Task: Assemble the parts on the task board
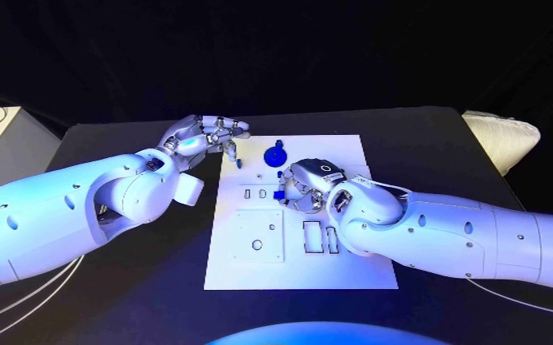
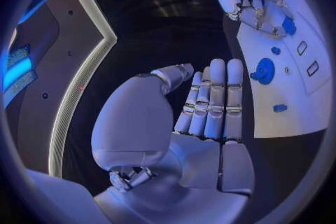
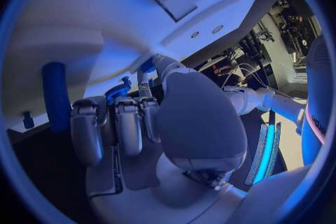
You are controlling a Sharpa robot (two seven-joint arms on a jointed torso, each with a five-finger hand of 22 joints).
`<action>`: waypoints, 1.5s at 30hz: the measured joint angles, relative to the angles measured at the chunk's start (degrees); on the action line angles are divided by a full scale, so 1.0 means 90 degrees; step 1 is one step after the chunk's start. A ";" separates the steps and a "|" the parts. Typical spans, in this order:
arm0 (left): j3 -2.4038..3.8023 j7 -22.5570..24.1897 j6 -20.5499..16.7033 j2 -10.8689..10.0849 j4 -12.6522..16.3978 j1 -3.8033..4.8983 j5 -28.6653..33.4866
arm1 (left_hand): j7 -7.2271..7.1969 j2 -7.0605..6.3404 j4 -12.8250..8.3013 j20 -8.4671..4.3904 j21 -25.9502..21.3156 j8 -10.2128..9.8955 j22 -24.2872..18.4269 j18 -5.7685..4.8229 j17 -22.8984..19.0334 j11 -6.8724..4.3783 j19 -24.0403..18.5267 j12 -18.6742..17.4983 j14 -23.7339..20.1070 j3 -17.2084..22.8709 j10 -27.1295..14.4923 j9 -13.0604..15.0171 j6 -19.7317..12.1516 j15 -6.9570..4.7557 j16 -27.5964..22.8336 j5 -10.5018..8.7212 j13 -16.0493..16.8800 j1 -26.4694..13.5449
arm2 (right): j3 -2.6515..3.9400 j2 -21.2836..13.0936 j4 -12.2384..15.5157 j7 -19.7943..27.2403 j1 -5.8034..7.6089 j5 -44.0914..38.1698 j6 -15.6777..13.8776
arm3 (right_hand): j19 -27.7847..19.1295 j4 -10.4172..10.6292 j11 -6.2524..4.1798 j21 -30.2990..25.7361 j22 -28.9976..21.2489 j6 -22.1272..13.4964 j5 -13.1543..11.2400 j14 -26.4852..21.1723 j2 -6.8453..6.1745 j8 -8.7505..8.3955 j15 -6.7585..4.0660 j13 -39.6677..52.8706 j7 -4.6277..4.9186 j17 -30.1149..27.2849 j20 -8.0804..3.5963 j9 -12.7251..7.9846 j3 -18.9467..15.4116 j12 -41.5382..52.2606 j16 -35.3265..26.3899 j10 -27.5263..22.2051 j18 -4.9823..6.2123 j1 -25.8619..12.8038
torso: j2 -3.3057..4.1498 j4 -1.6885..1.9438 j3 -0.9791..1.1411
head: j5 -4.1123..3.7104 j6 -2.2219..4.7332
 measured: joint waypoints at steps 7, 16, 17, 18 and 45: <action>-0.0001 -0.0009 0.0006 -0.0001 -0.0003 -0.0001 -0.0007 | 0.0000 0.0016 -0.0080 0.0000 0.0070 0.0023 0.0031 0.0000 -0.0016 0.0000 0.0000 0.0000 -0.0010 0.0116 0.0000 0.0008 0.0000 -0.0009 0.0000 0.0000 0.0000 0.0066 | 0.0000 0.0020 -0.0009 0.0028 -0.0008 0.0008 0.0000 | 0.0001 -0.0122 -0.0071 0.0000 0.0005 0.0092 0.0002 0.0010 0.0056 0.0092 -0.0061 -0.0001 -0.0051 0.0000 -0.0095 -0.0001 0.0370 0.0004 0.0000 -0.0002 -0.0001 0.0059 | -0.0002 0.0002 0.0000 | 0.0004 -0.0017; -0.0003 -0.0050 0.0022 -0.0006 -0.0009 -0.0002 -0.0077 | 0.0000 0.0042 -0.0102 -0.0001 0.0115 0.0023 0.0050 0.0000 -0.0023 0.0000 -0.0026 0.0000 -0.0033 0.0138 0.0000 0.0013 0.0000 0.0012 0.0000 0.0000 0.0000 0.0092 | -0.0004 -0.0007 0.0040 0.0043 -0.0018 0.0008 -0.0048 | 0.0001 -0.0204 -0.0091 -0.0001 0.0005 0.0088 0.0001 0.0033 0.0056 0.0097 -0.0084 -0.0001 -0.0055 0.0000 -0.0095 -0.0002 0.0539 0.0004 0.0000 -0.0022 -0.0001 0.0060 | -0.0007 -0.0002 0.0004 | 0.0010 -0.0018; -0.0004 -0.0065 0.0029 -0.0007 -0.0011 -0.0003 -0.0116 | -0.0008 0.0042 -0.0103 0.0001 0.0119 0.0023 0.0060 0.0000 -0.0028 -0.0002 -0.0046 0.0023 -0.0032 0.0138 0.0031 0.0013 -0.0008 0.0012 0.0000 -0.0012 0.0012 0.0092 | -0.0003 -0.0030 0.0067 0.0042 -0.0018 0.0008 -0.0074 | 0.0001 -0.0209 -0.0091 -0.0001 0.0004 0.0082 0.0002 0.0033 0.0066 0.0097 -0.0084 -0.0002 -0.0062 0.0000 -0.0095 -0.0003 0.0548 0.0004 0.0000 -0.0022 -0.0001 0.0086 | -0.0009 -0.0002 0.0004 | 0.0010 -0.0017; -0.0005 -0.0080 0.0035 -0.0008 -0.0012 -0.0004 -0.0151 | -0.0023 0.0042 -0.0103 0.0001 0.0119 0.0023 0.0061 0.0000 -0.0028 -0.0013 -0.0046 0.0058 -0.0032 0.0138 0.0086 0.0013 -0.0023 0.0012 0.0000 -0.0033 0.0030 0.0092 | -0.0003 -0.0049 0.0091 0.0040 -0.0018 0.0008 -0.0095 | 0.0001 -0.0208 -0.0091 -0.0001 0.0005 0.0082 0.0015 0.0033 0.0071 0.0097 -0.0084 -0.0002 -0.0061 0.0000 -0.0095 -0.0004 0.0549 0.0003 0.0000 -0.0022 -0.0001 0.0094 | -0.0009 -0.0004 0.0004 | 0.0010 -0.0014; -0.0006 -0.1208 0.0984 0.0084 0.0051 -0.0032 -0.4461 | -0.0448 0.0141 -0.0245 -0.0385 0.2347 0.0252 0.3417 -0.0500 0.4114 -0.0536 0.2542 0.4343 0.2452 0.0158 -0.0128 0.0090 0.0277 -0.0424 0.4112 -0.0037 0.3187 -0.0129 | 0.0093 -0.0323 0.0545 0.0031 0.0146 0.0168 -0.0423 | 0.0001 -0.0152 -0.0090 0.0041 0.0002 0.0107 0.0038 0.0033 -0.0137 0.0238 -0.0083 -0.0003 -0.0038 -0.0001 -0.0139 -0.0002 0.0606 0.0036 0.0000 -0.0023 -0.0001 -0.0206 | -0.0034 0.0003 -0.0024 | 0.0037 0.0070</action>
